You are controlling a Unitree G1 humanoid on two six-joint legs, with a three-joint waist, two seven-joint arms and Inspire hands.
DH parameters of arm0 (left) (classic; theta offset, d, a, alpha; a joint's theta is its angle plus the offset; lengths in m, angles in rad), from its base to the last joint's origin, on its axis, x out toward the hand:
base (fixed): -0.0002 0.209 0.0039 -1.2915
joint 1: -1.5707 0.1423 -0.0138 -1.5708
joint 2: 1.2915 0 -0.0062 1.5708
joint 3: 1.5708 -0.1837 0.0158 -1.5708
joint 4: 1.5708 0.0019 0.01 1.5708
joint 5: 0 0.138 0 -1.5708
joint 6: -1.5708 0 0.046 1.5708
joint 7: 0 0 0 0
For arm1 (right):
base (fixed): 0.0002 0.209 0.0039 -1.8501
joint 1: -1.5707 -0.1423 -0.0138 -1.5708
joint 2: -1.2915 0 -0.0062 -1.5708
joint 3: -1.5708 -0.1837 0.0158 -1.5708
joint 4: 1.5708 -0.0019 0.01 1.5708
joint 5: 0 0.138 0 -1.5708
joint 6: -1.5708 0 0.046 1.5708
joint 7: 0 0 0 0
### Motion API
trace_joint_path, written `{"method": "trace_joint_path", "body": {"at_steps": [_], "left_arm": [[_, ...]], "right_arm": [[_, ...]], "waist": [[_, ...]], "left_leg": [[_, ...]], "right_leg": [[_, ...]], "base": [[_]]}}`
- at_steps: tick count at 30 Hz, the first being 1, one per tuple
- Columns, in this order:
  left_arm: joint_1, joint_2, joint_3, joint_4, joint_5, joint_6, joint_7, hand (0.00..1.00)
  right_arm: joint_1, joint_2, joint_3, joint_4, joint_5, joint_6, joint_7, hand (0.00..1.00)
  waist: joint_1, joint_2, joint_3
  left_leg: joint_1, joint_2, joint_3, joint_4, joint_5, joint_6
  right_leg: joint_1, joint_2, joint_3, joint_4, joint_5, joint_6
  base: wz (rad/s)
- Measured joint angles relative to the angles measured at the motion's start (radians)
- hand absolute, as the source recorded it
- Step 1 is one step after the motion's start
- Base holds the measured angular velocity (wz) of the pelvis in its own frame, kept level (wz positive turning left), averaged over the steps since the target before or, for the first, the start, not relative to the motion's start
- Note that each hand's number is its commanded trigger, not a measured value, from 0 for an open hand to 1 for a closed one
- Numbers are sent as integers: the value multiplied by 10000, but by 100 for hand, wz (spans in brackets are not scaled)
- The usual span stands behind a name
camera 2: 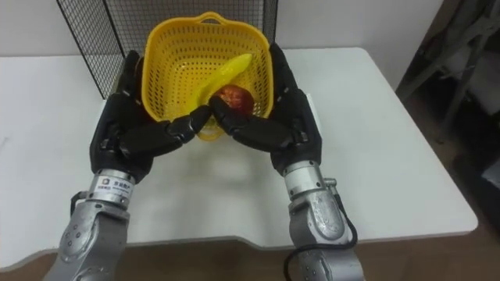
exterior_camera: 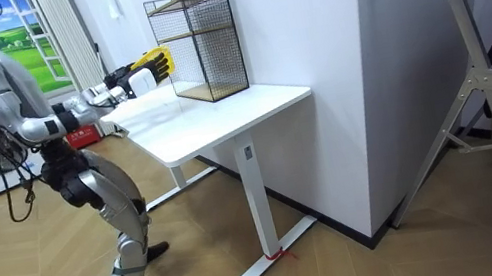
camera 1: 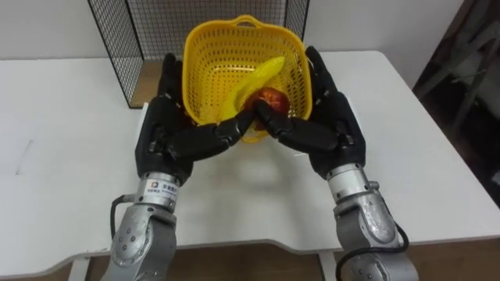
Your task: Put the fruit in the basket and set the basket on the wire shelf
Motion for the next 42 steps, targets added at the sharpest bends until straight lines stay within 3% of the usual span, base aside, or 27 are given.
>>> {"method": "trace_joint_path", "body": {"at_steps": [2, 8, 11, 18, 21, 22, 23, 24, 25, 26, 28, 29, 31, 32, 34, 35, 42], "left_arm": [[0, -5, 3, -1, 0, -5, -3, 0], [17, 15, -17, -2, 5, -4, 2, 0], [13, 35, -45, -6, 12, -4, 2, 0], [12, -4, -52, -6, -70, -2, -34, 0], [34, 1, -77, 0, -96, 39, -50, 0], [29, -5, -117, -1, -143, 47, -50, 0], [30, -30, -128, 13, -174, 72, -49, 0], [30, -46, -118, 28, -177, 82, -43, 0], [28, -36, -122, 40, -178, 95, -35, 0], [22, -60, -125, 33, -200, 104, -35, 0], [26, -7, -125, 8, -301, 99, -20, 0], [24, 69, -101, 3, -296, 38, 17, 0], [7, 80, -46, 6, -263, 7, 25, 0], [9, 68, -49, 35, -240, 13, 32, 0], [22, 31, -85, 46, -183, 15, 72, 0], [3, 30, -69, 13, -140, 9, 80, 0], [-109, -47, -40, -14, 117, 11, 93, 0]], "right_arm": [[11, -5, -14, -5, 3, -1, 25, 0], [11, -61, 8, -145, 3, 5, 71, 0], [6, -145, 17, -208, -8, 5, 70, 0], [7, -172, -1, -208, -10, 0, 56, 0], [13, -230, 4, -205, -15, 0, 42, 0], [-8, -226, 4, -205, -15, -19, -23, 0], [-6, -217, 2, -203, -15, -34, -69, 0], [-6, -217, 4, -202, -26, -33, -87, 0], [-7, -217, 9, -198, -27, -33, -96, 0], [-10, -234, -7, -198, -43, -34, -103, 0], [14, -327, -6, -192, -253, -35, -104, 0], [4, -272, 10, -192, -333, -33, -75, 0], [-26, -181, -3, -189, -402, -33, -13, 0], [-27, -186, -25, -124, -461, -21, -14, 0], [-15, -109, -24, -51, -456, 4, -20, 0], [-104, -85, -51, 2, -455, 15, -28, 0], [-186, -4, -115, -20, -403, 26, -54, 0]], "waist": [[-175, 25, -40], [-212, -37, -111], [-220, -59, -165], [-235, -26, -157], [-225, -48, -137], [-242, -50, -136], [-249, -50, -114], [-240, -56, -94], [-240, -65, -31], [-233, 17, 20], [-223, 347, -2], [-181, 399, 20], [-227, 253, 40], [-194, 175, 45], [-269, 189, 11], [-178, 196, -4], [-198, 234, -89]], "left_leg": [[106, -143, -125, -162, 16, 28], [573, -445, -118, -634, 11, 63], [597, -479, -80, -653, -35, 128], [552, -479, 104, -423, -346, 337], [737, -806, 324, -489, -515, 539], [767, -1033, 338, -489, -605, 692], [792, -1224, 370, -366, -715, 870], [853, -1326, 380, -332, -773, 963], [974, -1521, 348, -311, -879, 1136], [1004, -1559, 257, -234, -985, 1311], [1135, -1522, 50, -285, -1015, 1447], [1140, -1459, 18, -428, -917, 1466], [1050, -1464, 21, -487, -828, 1561], [1048, -1496, 23, -457, -864, 1610], [1135, -1547, -57, -530, -946, 1621], [1219, -1503, -1, -734, -932, 1601], [1701, -1099, 234, -1484, -869, 1513]], "right_leg": [[233, -68, -137, -343, 47, 86], [755, -308, -197, -890, 102, 242], [817, -355, -208, -980, 122, 276], [869, -448, -130, -707, 91, 341], [371, -945, -55, 675, -92, 671], [-49, -1305, -52, 1732, -91, 874], [-462, -1679, -49, 2792, 72, 1140], [-614, -1803, -10, 3288, 208, 1176], [-859, -1997, 131, 3972, 549, 1161], [-1039, -2038, 200, 4367, 1020, 1152], [-1330, -1864, 319, 4573, 1423, 1270], [-1397, -1600, 327, 3838, 830, 1316], [-1493, -1271, 290, 2178, 378, 1189], [-1507, -1015, 316, 978, 495, 1109], [-1455, -817, 239, 359, 1212, 842], [-1312, -774, 157, 112, 1297, 790], [-604, -230, 225, -1336, 1921, 737]], "base": [[20], [1], [-1], [0], [7], [19], [23], [25], [24], [19], [7], [3], [15], [16], [8], [0], [-18]]}}
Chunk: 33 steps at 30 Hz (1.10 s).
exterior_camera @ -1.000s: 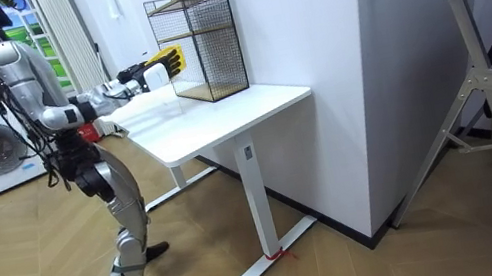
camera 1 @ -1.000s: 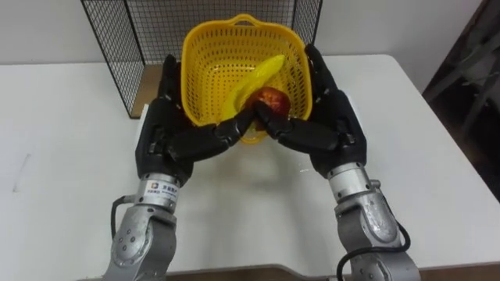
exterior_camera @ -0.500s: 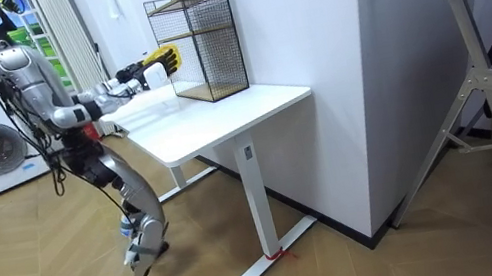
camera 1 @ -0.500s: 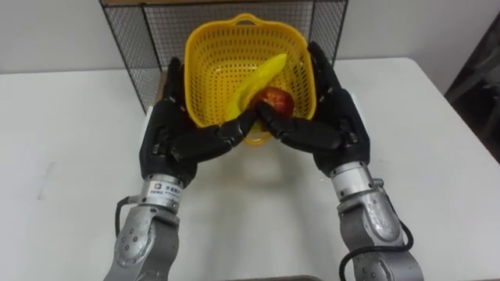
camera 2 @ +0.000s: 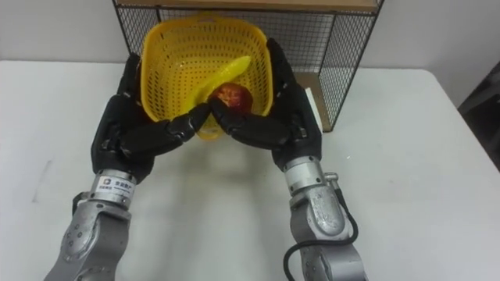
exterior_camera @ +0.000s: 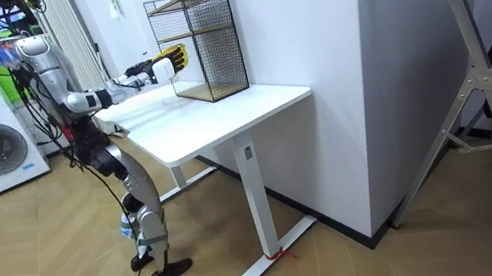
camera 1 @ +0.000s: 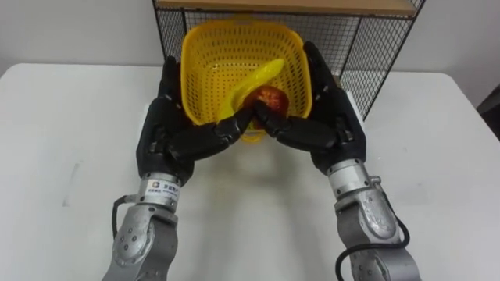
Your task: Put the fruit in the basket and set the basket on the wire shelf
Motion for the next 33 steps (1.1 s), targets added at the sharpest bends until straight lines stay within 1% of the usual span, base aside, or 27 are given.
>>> {"method": "trace_joint_path", "body": {"at_steps": [2, 4, 6, 7, 8, 9, 12, 13, 14, 17, 20, 23, 27, 29, 31, 33], "left_arm": [[-116, 16, 1, -3, 9, 4, 3, 0], [-189, 12, -5, -13, 11, 4, 4, 0], [-214, -4, -13, -17, 22, 4, 8, 0], [-223, -6, -15, -16, 23, 9, 8, 0], [-257, -5, -15, -16, 23, 25, 7, 0], [-283, -5, -13, -16, 34, 35, 7, 0], [-468, -2, 2, -15, 136, 100, 8, 0], [-546, -3, 3, -15, 135, 159, 10, 0], [-621, -6, 1, -15, 129, 215, 16, 0], [-824, -7, -1, -14, 125, 325, 127, 0], [-983, -6, 0, -14, 129, 380, 206, 0], [-1105, 9, 9, -7, 217, 435, 221, 0], [-1178, 10, 54, 9, 247, 451, 226, 0], [-1309, 15, 120, 87, 250, 543, 242, 0], [-1478, 7, 117, 166, 289, 648, 390, 0], [-1789, -6, 162, 432, 486, 691, 475, 0]], "right_arm": [[-1, 1, 9, -89, -2, 1, -127, 0], [-6, 1, 11, -194, -2, 0, -198, 0], [-18, -5, 12, -210, -1, 0, -253, 0], [-21, -7, 12, -210, -3, 0, -291, 0], [-30, -5, 14, -219, -4, 0, -334, 0], [-34, -5, 16, -225, -3, 0, -351, 0], [-66, 4, 14, -245, 6, 0, -516, 0], [-90, 9, 0, -245, 11, 3, -582, 0], [-110, 19, -11, -250, 54, 4, -663, 0], [-291, 19, -67, -251, 58, 116, -804, 0], [-357, 34, -64, -268, 59, 141, -952, 0], [-393, 36, -60, -323, 54, 194, -1076, 0], [-404, 27, -61, -360, 73, 204, -1119, 0], [-476, 4, -162, -342, 78, 389, -1139, 0], [-576, 5, -222, -239, 88, 469, -1233, 0], [-947, -84, -312, 152, 76, 575, -1354, 0]], "waist": [[-4, 18, -12], [-12, 29, -16], [-35, 95, -42], [-41, 157, -77], [-39, 218, -94], [-24, 233, -100], [-44, 269, -88], [-52, 302, -67], [-79, 341, -72], [-147, 443, -12], [-162, 490, -5], [-197, 508, 6], [-207, 507, 6], [-205, 503, 9], [-217, 497, 13], [-238, 454, 41]], "left_leg": [[166, 76, 118, -201, 9, -9], [336, 95, 183, -363, 10, -11], [519, 121, 198, -456, 11, -13], [649, 133, 217, -578, 14, -18], [776, 148, 243, -697, 18, -25], [835, 149, 263, -749, 24, -33], [1047, 155, 292, -868, 28, -37], [1128, 156, 293, -953, 29, -37], [1157, 157, 324, -1031, 33, -35], [1161, 147, 364, -1109, 57, -18], [1179, 151, 433, -1216, 101, -37], [1266, 148, 498, -1448, 182, -51], [1339, 183, 567, -1562, 201, -77], [1468, 191, 580, -1654, 226, -119], [1635, 207, 585, -1774, 231, -126], [1684, 213, 599, -1791, 231, -127]], "right_leg": [[155, 103, 42, -296, 117, 7], [288, 136, 67, -449, 126, 9], [522, 191, 73, -732, 178, 20], [676, 232, 100, -914, 216, 31], [800, 274, 161, -1086, 269, 43], [846, 292, 206, -1141, 278, 49], [1115, 313, 225, -1376, 297, 71], [1219, 328, 237, -1495, 324, 82], [1253, 339, 279, -1601, 361, 101], [1228, 335, 312, -1651, 389, 116], [1226, 367, 465, -1786, 437, 126], [1227, 379, 494, -1871, 463, 116], [1249, 438, 534, -1952, 483, 89], [1301, 468, 601, -1962, 483, 87], [1425, 493, 602, -2008, 483, 86], [1472, 499, 602, -2024, 483, 86]], "base": [[-18], [-10], [-6], [-7], [-9], [-9], [-1], [0], [-4], [-4], [-8], [-6], [-8], [-8], [-2], [0]]}}
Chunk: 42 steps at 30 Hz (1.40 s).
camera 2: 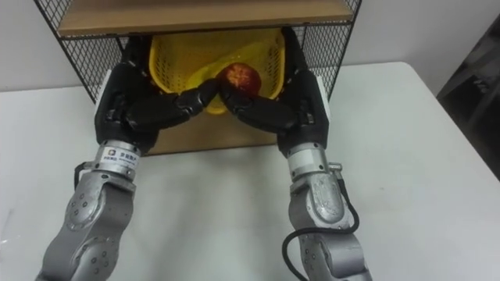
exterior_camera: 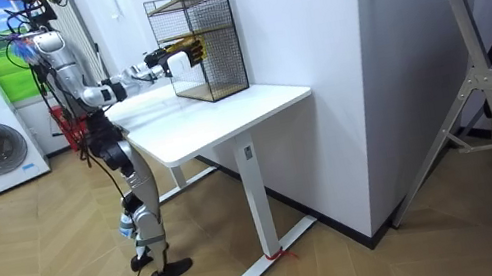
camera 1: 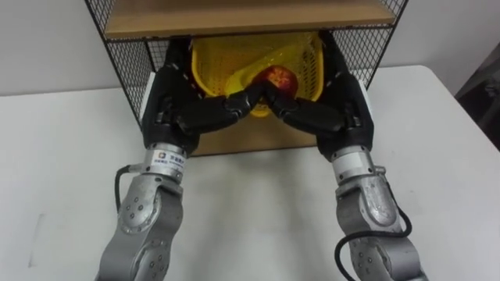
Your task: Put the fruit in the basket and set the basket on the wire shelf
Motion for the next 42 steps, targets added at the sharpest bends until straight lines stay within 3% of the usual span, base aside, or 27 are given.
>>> {"method": "trace_joint_path", "body": {"at_steps": [4, 8, 11, 17, 25, 32, 35, 42], "left_arm": [[-943, -41, 141, 899, -19, 474, 173, 0], [-1556, -158, 219, 1888, -57, 1073, 351, 0], [-1686, -340, 294, 2355, -196, 1269, 491, 0], [-1686, -352, 313, 2730, -376, 1728, 800, 0], [-1687, -344, 322, 2919, -379, 2027, 950, 0], [-1686, -340, 357, 3327, -380, 2204, 949, 0], [-1684, -313, 365, 3345, -397, 2230, 948, 0], [-1641, -283, 482, 3590, -572, 2403, 950, 0]], "right_arm": [[-952, -109, -201, 811, 15, 649, -77, 0], [-1414, -104, -398, 1082, 3, 1448, -379, 0], [-1469, -62, -329, 1171, -26, 1665, -597, 0], [-1468, -9, -268, 1493, -37, 2225, -866, 0], [-1468, -9, -209, 1623, -37, 2495, -952, 0], [-1467, -12, -206, 1884, -45, 2855, -951, 0], [-1464, -13, -206, 1907, -60, 2890, -949, 0], [-1391, -36, -207, 2164, -137, 2912, -911, 0]], "waist": [[-9, -155, 85], [178, -164, 79], [273, -169, 72], [295, -168, 67], [275, -177, 54], [275, -244, -20], [277, -294, -65], [288, -299, -70]], "left_leg": [[-35, 17, 1, 4, 1, -2], [-44, 27, 18, 10, 5, -8], [-33, 48, 12, 10, 13, -21], [-12, 64, -10, 7, 18, -30], [69, 64, -23, 1, 18, -30], [139, 64, -18, 1, 18, -30], [158, 64, -18, 2, 18, -30], [247, 61, -17, 0, 18, -31]], "right_leg": [[10, -7, -75, -73, 46, -56], [-13, -18, -83, -71, 46, -57], [-10, -26, -93, -66, 46, -57], [-13, -15, -79, -76, 45, -58], [26, -6, -46, -77, 46, -58], [96, -14, -59, -67, 46, -59], [120, -15, -70, -67, 48, -62], [236, -21, -83, -83, 59, -80]], "base": [[0], [0], [0], [-4], [-4], [0], [0], [0]]}}
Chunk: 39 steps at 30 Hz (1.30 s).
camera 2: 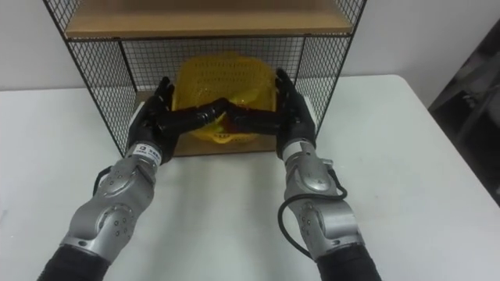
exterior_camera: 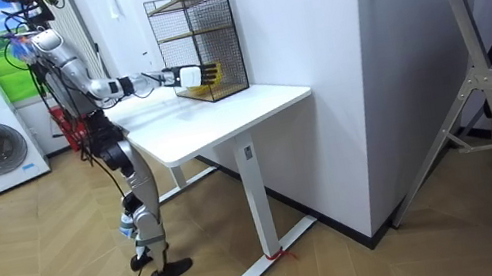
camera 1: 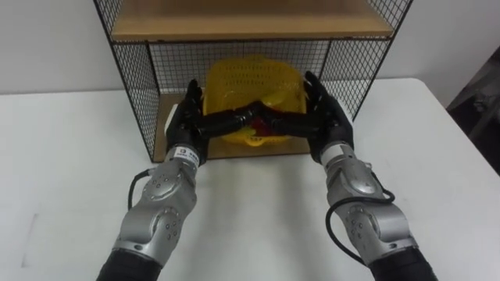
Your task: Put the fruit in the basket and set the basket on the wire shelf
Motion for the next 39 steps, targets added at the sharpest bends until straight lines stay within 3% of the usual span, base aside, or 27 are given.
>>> {"method": "trace_joint_path", "body": {"at_steps": [5, 8, 25, 33, 39], "left_arm": [[56, 76, 66, -3, 37, 59, 52, 0], [194, 197, 70, -4, 228, 80, 51, 0], [217, 242, 819, -132, 1218, 94, -11, 0], [566, 316, 843, -1293, 1315, -35, -41, 0], [818, 286, 807, -1872, 1411, -204, -55, 0]], "right_arm": [[6, -61, -17, -1, 21, -2, 8, 0], [37, -68, -26, -1, 65, -11, 6, 0], [394, -142, -340, -1, -680, -252, 122, 0], [444, -247, -531, -218, -700, -336, 207, 0], [841, -274, -534, -1227, -943, -862, 353, 0]], "waist": [[150, 26, -25], [209, 73, -100], [186, 100, -118], [179, 89, -123], [174, 72, -114]], "left_leg": [[-2, 3, -13, 11, 1, -1], [2, 2, -24, 22, 1, -2], [-12, 15, -42, 56, 45, -57], [-2, 17, -45, 51, 46, -57], [39, 18, -76, 47, 46, -57]], "right_leg": [[10, -3, -29, 1, 26, -39], [24, -11, -61, 1, 35, -48], [30, 1, -77, 7, 71, -81], [32, 5, -29, 10, 71, -82], [101, 14, -39, 3, 71, -82]], "base": [[0], [0], [0], [0], [1]]}}
